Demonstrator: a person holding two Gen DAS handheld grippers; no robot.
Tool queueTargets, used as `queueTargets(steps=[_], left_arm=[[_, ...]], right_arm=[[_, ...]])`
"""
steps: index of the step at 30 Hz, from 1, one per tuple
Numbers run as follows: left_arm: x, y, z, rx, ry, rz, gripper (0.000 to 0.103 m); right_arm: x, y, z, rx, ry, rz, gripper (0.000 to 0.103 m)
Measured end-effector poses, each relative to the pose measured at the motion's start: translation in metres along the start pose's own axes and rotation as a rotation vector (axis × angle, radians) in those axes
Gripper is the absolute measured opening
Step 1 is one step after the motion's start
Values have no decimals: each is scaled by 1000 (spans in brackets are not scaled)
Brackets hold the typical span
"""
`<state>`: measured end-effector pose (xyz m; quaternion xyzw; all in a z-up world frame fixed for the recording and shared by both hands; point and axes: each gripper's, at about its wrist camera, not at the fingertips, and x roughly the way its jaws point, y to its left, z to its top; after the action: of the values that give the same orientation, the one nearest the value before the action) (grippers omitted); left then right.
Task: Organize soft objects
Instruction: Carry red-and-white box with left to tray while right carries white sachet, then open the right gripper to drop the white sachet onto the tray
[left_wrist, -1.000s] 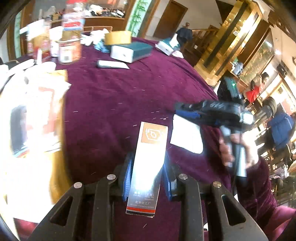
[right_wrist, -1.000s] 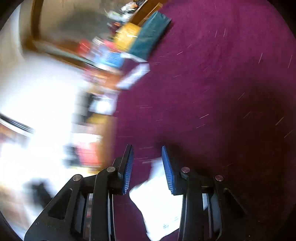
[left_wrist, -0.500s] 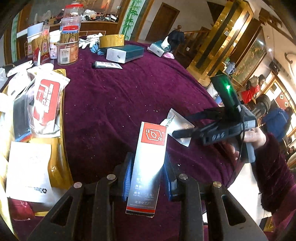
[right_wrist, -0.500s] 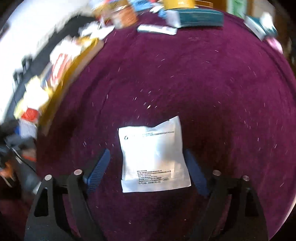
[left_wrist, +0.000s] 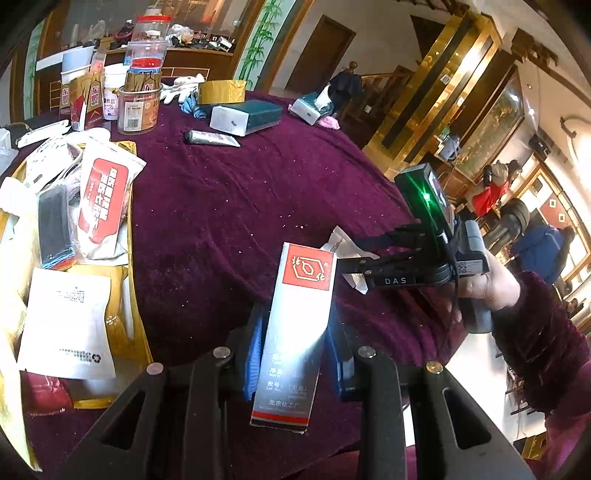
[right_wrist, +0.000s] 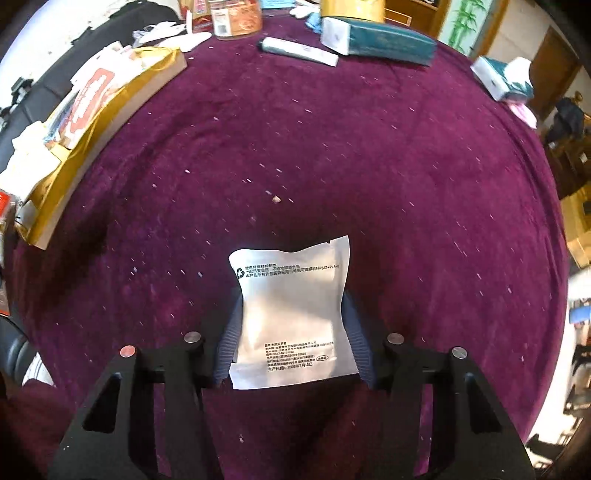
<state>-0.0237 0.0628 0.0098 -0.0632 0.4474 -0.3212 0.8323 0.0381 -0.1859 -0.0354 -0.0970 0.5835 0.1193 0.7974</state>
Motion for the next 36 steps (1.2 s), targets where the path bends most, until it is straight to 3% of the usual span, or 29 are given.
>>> queueTargets(steps=[4,11,14,19,24,26,27,28,30,32,35,36], left_arm=[[-6,-1,-3,-6,-12,-12,31],[-46,24,-6,-76,-102,34,31],[-78,44,-11,-118,-164,113,31],[-105,83,-9,-198,-196,242,31],[-102,114,11,-238,-207,315,31],[-96,125,18,-259,-197,316,31],[-92,131,21,-272,-192,310,33],[-91,138,22,-284,-190,309,37],[-86,151,27,-321,-185,310,57],[-89,157,26,-353,-198,295,65],[-98,154,25,-349,-236,281,65],[-99,150,25,-337,-245,283,65]], right_arm=[[-4,-8,-3,105,-23,58,50],[-17,-2,11,294,-125,339,48],[-31,31,44,267,-208,481,49],[-44,120,113,127,-279,625,49],[-43,188,156,47,-332,618,50],[-37,206,169,12,-347,577,53],[-32,214,174,1,-331,599,54],[-30,216,175,0,-320,599,56],[-26,223,180,-7,-311,533,62],[-30,221,177,-35,-330,544,62],[-41,202,168,-15,-399,610,63],[-45,192,164,2,-432,665,68]])
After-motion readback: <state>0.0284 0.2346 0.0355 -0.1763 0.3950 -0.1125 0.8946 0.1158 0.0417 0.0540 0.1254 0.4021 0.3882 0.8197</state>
